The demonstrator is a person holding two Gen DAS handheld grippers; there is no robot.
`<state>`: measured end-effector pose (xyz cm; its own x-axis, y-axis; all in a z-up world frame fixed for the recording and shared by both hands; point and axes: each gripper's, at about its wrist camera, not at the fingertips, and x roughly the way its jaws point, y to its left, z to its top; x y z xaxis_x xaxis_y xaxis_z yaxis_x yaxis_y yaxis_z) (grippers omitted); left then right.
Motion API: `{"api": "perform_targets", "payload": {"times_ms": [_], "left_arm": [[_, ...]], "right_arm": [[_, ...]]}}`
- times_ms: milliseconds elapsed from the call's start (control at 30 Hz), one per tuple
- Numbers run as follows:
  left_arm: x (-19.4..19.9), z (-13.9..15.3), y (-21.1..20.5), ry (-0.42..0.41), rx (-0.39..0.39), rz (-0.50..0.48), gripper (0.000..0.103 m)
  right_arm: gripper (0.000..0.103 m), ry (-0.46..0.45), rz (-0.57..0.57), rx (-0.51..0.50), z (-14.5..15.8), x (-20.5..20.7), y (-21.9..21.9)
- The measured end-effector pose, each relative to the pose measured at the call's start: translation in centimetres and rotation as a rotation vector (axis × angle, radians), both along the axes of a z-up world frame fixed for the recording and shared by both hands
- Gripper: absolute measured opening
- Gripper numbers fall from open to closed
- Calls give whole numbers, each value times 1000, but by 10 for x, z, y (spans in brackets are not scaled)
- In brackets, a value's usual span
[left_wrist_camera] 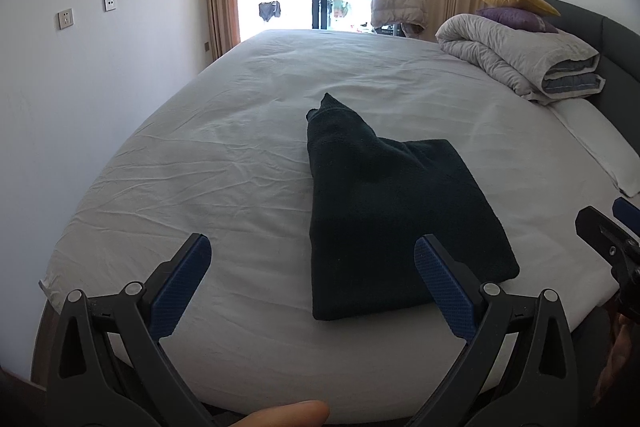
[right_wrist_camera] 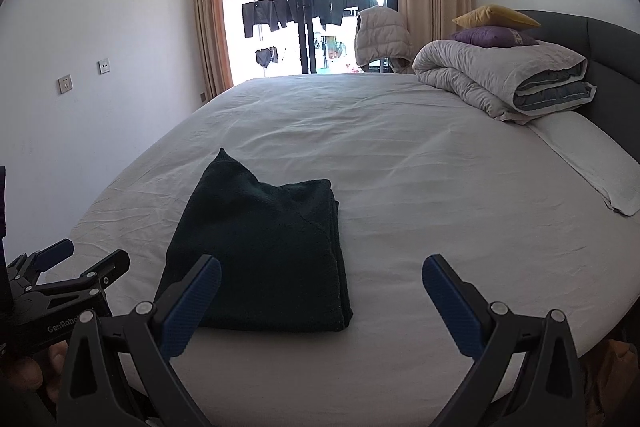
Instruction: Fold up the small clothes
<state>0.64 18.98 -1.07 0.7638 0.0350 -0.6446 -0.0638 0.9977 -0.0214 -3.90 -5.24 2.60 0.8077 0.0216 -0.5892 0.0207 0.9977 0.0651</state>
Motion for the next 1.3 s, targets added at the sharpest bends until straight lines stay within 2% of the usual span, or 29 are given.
{"api": "perform_targets", "payload": {"times_ms": [300,533,933,1300], "left_arm": [[3,-6,4,22,-11,11,103],[0,1,5,36,-18,22,103],[-3,11,1,116,-32,14,103],[-5,18,0,129,-52,-1,103]], "right_arm": [[103,28,17,-10,-6,-1,7],[103,73,5,-26,-3,-1,8],[103,182,-8,-28,12,5,11],[103,198,4,-33,18,3,14]]}}
